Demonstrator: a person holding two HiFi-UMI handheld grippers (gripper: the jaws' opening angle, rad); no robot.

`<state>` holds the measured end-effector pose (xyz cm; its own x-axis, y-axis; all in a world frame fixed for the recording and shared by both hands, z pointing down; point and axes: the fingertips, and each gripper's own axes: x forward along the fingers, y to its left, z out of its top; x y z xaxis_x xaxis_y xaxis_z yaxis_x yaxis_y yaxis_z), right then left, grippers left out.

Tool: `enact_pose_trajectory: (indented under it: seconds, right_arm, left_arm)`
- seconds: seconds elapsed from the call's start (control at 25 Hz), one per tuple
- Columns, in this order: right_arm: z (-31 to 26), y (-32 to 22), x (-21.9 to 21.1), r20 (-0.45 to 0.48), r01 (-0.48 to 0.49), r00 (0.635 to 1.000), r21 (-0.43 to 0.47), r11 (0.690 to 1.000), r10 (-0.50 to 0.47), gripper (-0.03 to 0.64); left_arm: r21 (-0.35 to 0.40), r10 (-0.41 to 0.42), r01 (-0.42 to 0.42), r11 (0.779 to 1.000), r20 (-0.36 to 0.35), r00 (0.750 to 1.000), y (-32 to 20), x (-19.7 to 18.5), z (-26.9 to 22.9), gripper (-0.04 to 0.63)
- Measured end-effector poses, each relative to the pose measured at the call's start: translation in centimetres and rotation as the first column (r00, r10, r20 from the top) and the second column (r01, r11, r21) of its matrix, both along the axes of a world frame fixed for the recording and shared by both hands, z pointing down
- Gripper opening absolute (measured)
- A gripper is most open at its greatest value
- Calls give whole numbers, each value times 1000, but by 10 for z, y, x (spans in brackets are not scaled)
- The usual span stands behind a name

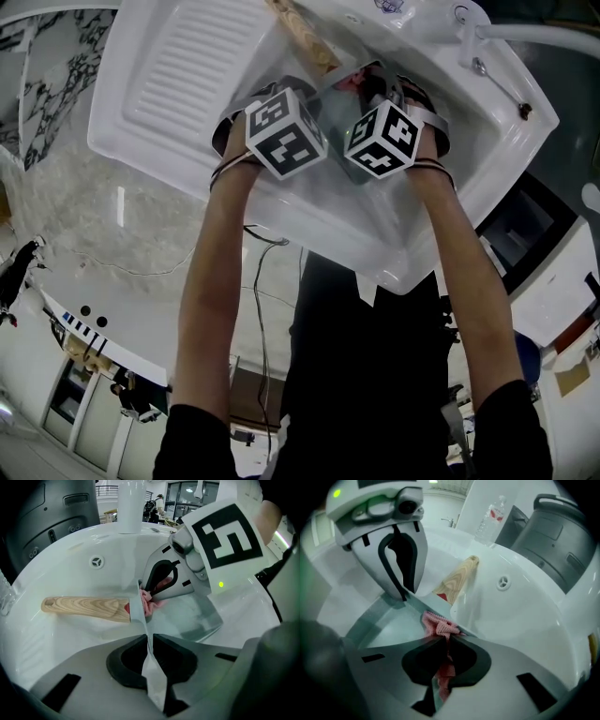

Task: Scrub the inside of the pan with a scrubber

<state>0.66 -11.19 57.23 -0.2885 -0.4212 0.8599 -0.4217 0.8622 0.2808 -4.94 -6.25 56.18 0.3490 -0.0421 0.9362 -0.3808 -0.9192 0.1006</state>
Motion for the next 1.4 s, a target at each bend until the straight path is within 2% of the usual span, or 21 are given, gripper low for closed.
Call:
enact_pose_trajectory:
  seconds: [0.12,0.28,0.32,0.4,0.6,0.76,0.88,0.96,1.08,1.12,1.28,1.4]
  right_arm:
    - [-2,5,-9,104,-46,993,-101,994,56,41]
    - [-4,15,-27,170,-32,983,-187,982,64,42]
    - [-4,19,-32,186,-28,980,-203,979,67,43]
    - [-4,28,-44,242,-34,965,-267,963,101,43]
    - [-3,41,-67,392,-72,876,-469,880,281,44]
    - [-4,47,-75,465,-24,818,-560,828,338,43]
    - [-4,53,-73,471,3,798,-629,778,377,43]
    - [-3,61,-70,440,-2,791,-692,722,424,43]
    - [2,83,-64,369,-8,802,-780,626,470,43]
    - [3,91,-62,349,-4,815,-795,607,462,43]
    - [6,117,-46,288,21,891,-799,601,352,41]
    - [10,139,-33,234,53,943,-809,586,238,41]
  left_arm:
    - [-7,4,-4,1000,-4,1000,1,-1,0,41]
    - [-24,12,-12,1000,-24,1000,2,1,-2,45]
    - [-36,19,-20,999,-34,999,5,2,-3,62]
    - [-71,37,-41,997,-57,998,12,4,-5,158]
    - [-106,67,-76,992,-84,994,18,4,-9,192]
    - [-127,75,-88,988,-107,991,20,4,-10,212]
    - [-130,82,-97,987,-114,990,21,5,-12,223]
    - [-131,97,-112,985,-115,989,24,6,-12,238]
    - [-135,126,-140,981,-111,986,28,5,-12,266]
    - [-135,135,-150,979,-108,985,29,5,-12,273]
    - [-131,144,-158,979,-106,984,29,5,-12,276]
    - [-129,142,-155,979,-105,984,29,4,-12,276]
